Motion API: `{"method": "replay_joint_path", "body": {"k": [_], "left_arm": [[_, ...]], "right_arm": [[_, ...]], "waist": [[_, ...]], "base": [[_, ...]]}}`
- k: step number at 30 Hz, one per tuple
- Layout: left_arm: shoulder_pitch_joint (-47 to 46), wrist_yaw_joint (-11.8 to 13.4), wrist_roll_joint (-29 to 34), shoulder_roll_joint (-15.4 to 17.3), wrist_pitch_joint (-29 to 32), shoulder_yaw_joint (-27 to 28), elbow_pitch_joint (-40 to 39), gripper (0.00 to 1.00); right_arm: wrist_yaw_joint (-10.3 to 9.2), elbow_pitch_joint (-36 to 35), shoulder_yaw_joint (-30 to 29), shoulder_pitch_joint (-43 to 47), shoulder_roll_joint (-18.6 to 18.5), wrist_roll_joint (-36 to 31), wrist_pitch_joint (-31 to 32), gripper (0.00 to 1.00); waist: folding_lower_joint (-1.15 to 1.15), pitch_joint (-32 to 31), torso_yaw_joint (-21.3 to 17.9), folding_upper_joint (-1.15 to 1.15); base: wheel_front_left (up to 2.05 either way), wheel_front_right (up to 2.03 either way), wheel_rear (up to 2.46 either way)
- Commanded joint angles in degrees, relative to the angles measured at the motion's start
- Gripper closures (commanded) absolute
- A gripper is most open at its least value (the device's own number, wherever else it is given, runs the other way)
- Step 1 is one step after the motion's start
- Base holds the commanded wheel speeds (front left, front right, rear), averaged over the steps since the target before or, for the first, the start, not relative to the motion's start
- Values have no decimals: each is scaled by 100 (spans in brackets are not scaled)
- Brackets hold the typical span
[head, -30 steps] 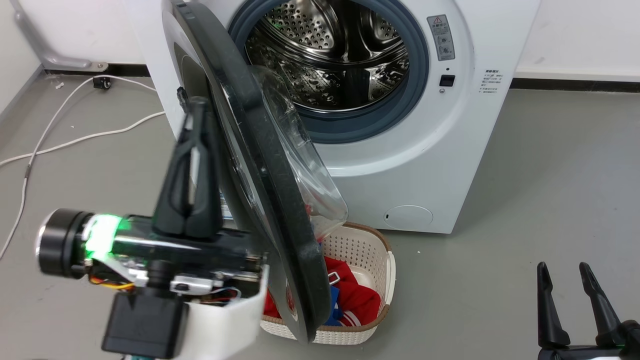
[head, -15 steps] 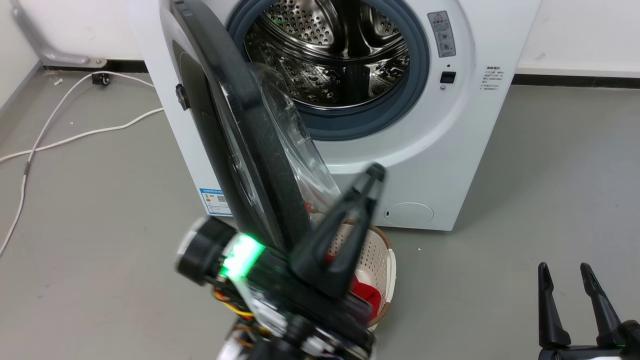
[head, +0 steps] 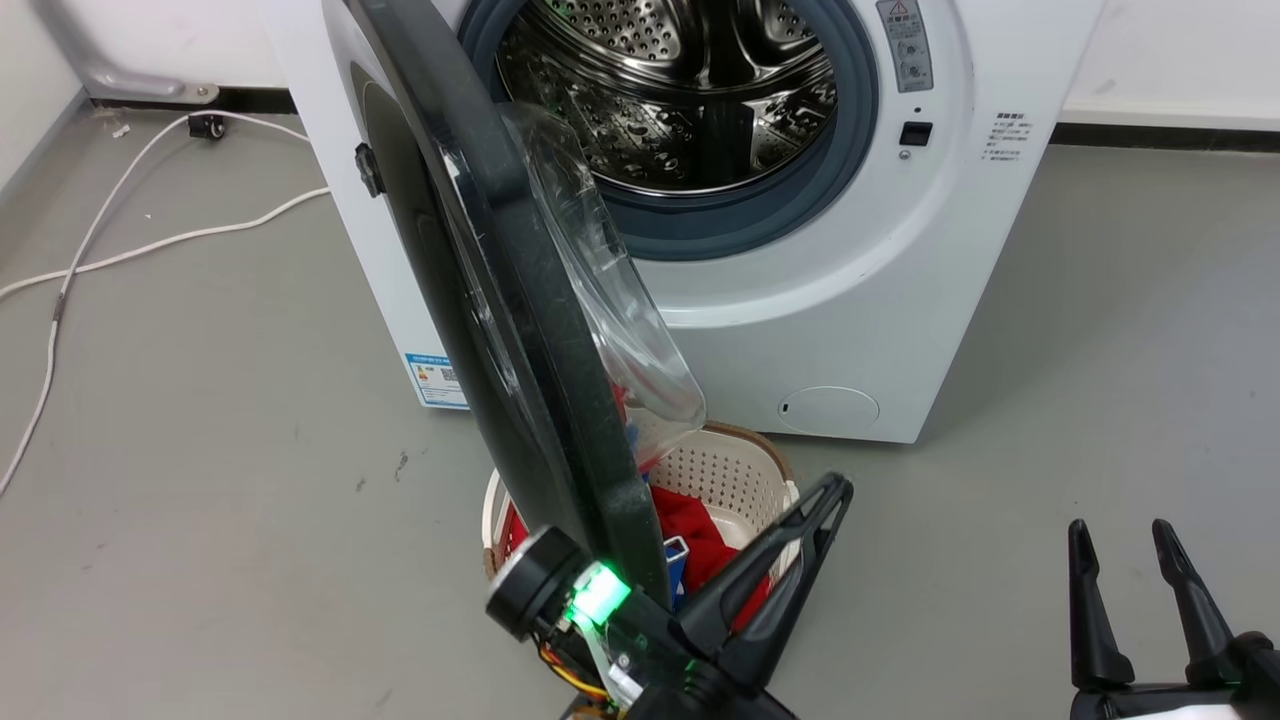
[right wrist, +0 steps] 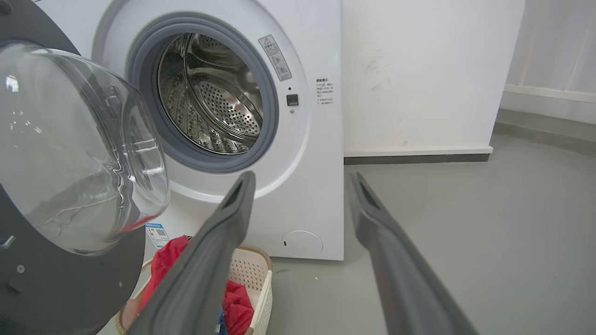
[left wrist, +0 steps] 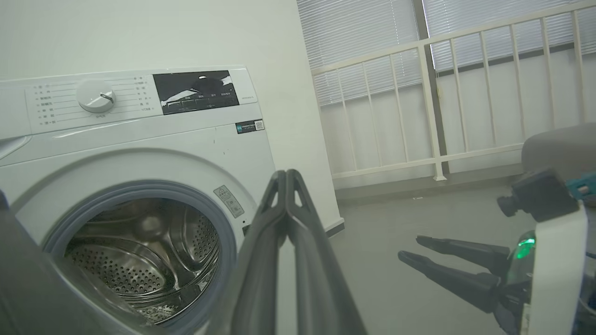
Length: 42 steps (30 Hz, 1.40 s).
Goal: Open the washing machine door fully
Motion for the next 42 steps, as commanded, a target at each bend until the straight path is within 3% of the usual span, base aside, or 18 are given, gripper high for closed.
{"method": "replay_joint_path", "body": {"k": [1, 9, 20, 42], "left_arm": [[93, -27, -41, 42, -14, -62, 146, 100], [234, -3, -173, 104, -14, -139, 908, 100], [335, 269, -427, 54, -14, 210, 1732, 100], [967, 914, -696, 386, 8, 1632, 1658, 100]], "right_arm": [[1, 17, 2, -67, 13, -22, -11, 0], [1, 58, 1, -169, 13, -69, -11, 0], [1, 202, 10, -225, 12, -62, -11, 0], [0, 324, -39, -85, 11, 31, -11, 0]], "waist": [[0, 35, 12, 0], [0, 167, 43, 0], [0, 263, 103, 0], [0, 202, 595, 0]], "base": [[0, 0, 0], [0, 0, 0], [0, 0, 0], [0, 0, 0]]}}
